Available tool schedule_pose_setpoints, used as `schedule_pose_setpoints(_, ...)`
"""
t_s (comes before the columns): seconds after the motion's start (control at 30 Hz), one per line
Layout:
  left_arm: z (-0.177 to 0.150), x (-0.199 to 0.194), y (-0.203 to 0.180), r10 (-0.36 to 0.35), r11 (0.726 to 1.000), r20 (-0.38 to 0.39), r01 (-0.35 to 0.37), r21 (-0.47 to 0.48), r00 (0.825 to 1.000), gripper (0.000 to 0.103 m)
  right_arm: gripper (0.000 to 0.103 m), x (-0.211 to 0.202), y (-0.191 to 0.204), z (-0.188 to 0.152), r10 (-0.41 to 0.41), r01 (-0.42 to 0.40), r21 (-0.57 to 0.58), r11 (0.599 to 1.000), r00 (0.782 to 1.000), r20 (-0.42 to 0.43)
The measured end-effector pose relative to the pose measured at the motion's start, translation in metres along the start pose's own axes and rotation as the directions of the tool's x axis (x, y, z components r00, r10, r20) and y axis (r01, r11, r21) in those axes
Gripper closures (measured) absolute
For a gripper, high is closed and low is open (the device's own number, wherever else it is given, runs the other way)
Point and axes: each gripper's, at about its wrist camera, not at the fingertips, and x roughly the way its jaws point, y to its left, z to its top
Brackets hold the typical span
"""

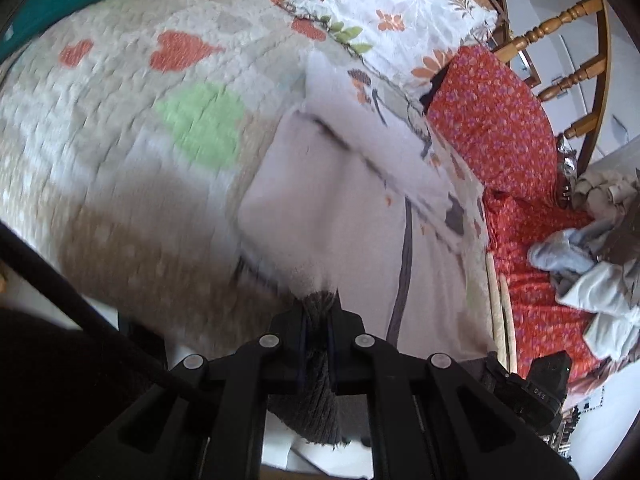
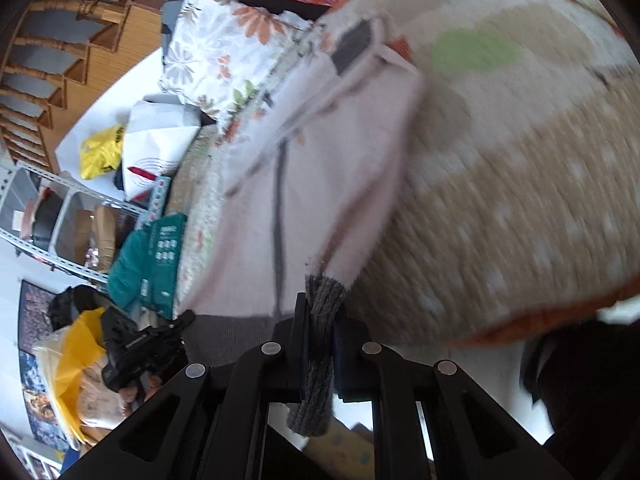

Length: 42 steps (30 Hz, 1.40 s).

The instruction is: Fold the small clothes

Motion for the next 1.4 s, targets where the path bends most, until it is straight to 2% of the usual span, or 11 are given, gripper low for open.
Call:
schedule_pose_setpoints(0.13,0.075,0.028,-0.023,0.03,1.0,0.054,-0.03,-0.003,0.998,0.096,0.093,-0.001,0.019,0.065,0.032,-0.032,-0.005,0.999,0.998,0.061)
schedule_pose_setpoints(0.27,0.142,0.078,-0.039,0.067,0.998,0.068,-0.066,-0.019,0.995,0.096,0.093,0.032,0.016,0.137,0.038,-0.042,0.034,0.999,0.992,0.12)
schedule_pose_setpoints(0.5,0.195,0.152,-0.049,0.118,0.993,0.031,-0.118,-0.015,0.992,0.095,0.092,0.112,-0.012,0.225,-0.013,0.003,0.129,0.992,0.997,0.07)
schedule_pose_setpoints(0.63,0.221,0.158,-0.045,0.089,0.994,0.122,-0.081,-0.068,0.989,0.092,0.089,0.129,-0.032,0.259,0.072,-0.087,0.145,0.986,0.991,0.11)
schedule_pose_setpoints(0.67,0.228,0.151,-0.046,0.092,0.994,0.179,-0.08,-0.073,0.979,0.085,0.085,0.129,-0.036,0.265,0.072,-0.092,0.155,0.984,0.989,0.13)
schedule_pose_setpoints(0.7,0.231,0.146,-0.048,0.104,0.993,0.215,-0.091,-0.072,0.971,0.069,0.08,0.13,-0.04,0.273,0.053,-0.077,0.157,0.985,0.987,0.154)
schedule_pose_setpoints(0.77,0.235,0.131,-0.052,0.143,0.989,0.283,-0.128,-0.071,0.948,0.05,0.035,0.127,-0.038,0.28,-0.024,-0.002,0.131,0.991,0.98,0.196)
schedule_pose_setpoints(0.8,0.236,0.126,-0.053,0.155,0.988,0.3,-0.141,-0.067,0.941,0.049,0.029,0.125,-0.035,0.282,-0.08,0.057,0.11,0.992,0.972,0.221)
schedule_pose_setpoints(1.07,0.222,0.129,-0.063,0.208,0.974,0.212,-0.223,0.048,0.955,0.047,0.027,0.121,-0.015,0.273,-0.124,0.126,0.005,0.992,0.971,0.205)
schedule_pose_setpoints(1.3,0.21,0.154,-0.061,0.218,0.973,0.096,-0.225,0.06,0.971,0.047,0.03,0.139,0.021,0.258,-0.153,0.18,-0.149,0.972,0.972,0.176)
schedule_pose_setpoints(1.4,0.208,0.16,-0.064,0.225,0.971,0.084,-0.231,0.06,0.971,0.047,0.045,0.158,0.036,0.26,-0.239,0.28,-0.24,0.929,0.953,0.188)
